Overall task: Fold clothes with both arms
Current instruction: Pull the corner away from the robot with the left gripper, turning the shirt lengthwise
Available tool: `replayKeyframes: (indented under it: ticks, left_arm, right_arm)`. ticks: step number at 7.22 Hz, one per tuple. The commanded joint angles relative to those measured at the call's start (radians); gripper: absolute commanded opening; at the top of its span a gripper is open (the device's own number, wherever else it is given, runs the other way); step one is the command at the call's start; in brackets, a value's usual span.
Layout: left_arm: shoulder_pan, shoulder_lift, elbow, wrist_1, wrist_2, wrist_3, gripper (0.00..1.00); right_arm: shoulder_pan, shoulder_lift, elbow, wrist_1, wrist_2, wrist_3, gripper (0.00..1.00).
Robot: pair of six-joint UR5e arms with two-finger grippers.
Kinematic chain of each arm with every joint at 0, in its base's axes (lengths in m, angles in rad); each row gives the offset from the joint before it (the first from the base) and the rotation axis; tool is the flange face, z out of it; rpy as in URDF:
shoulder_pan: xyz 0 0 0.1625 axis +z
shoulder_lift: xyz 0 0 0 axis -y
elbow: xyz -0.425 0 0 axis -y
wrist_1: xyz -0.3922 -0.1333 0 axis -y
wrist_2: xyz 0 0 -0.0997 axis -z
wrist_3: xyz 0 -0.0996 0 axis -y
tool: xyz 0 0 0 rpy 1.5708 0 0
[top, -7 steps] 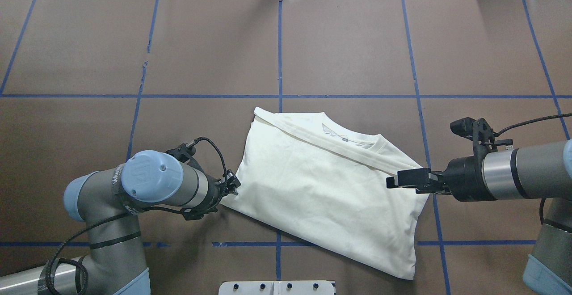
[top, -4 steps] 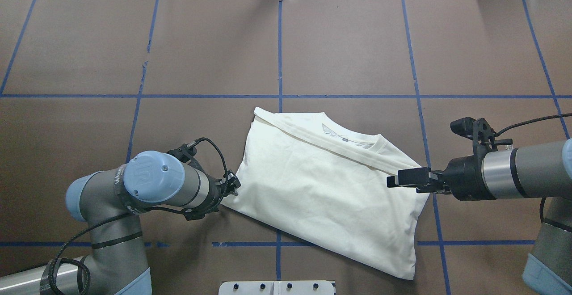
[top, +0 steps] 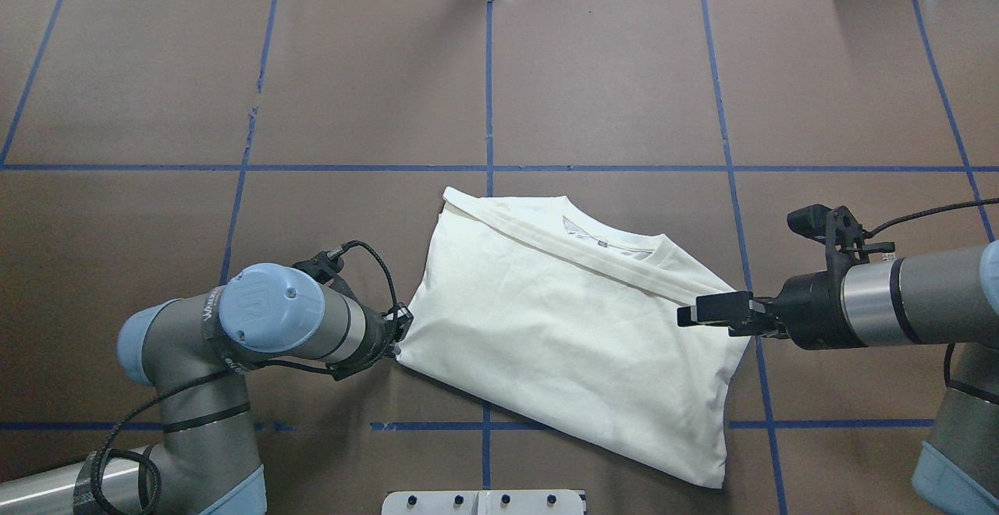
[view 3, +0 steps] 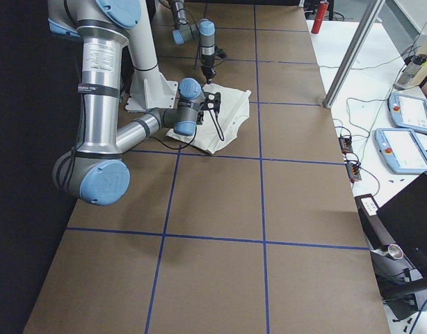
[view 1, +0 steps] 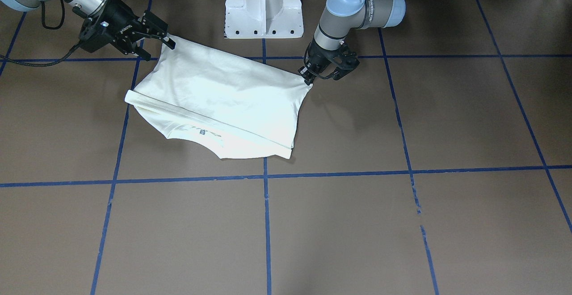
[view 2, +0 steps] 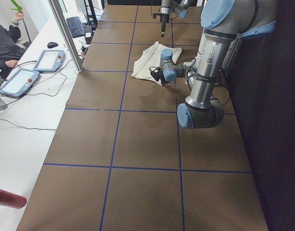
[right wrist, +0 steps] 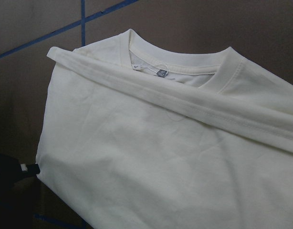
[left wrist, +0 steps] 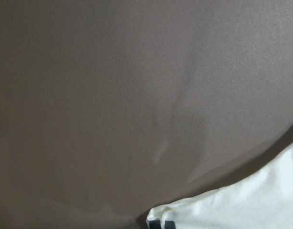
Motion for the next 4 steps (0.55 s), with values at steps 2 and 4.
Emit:
replayKeyframes:
  ticks: [2,4]
  left_arm:
    - [-0.110,-0.020,-0.001,0.069,-0.002,0.065,0.00]
    - [-0.227,-0.105,0.098,0.095,-0.002,0.172,0.00]
  right_arm:
    - [0.003,-0.004,-0.006,0.000,0.000,0.000,1.00]
    - [0.009,-0.009,-0.012,0.000,0.000,0.000,1.00]
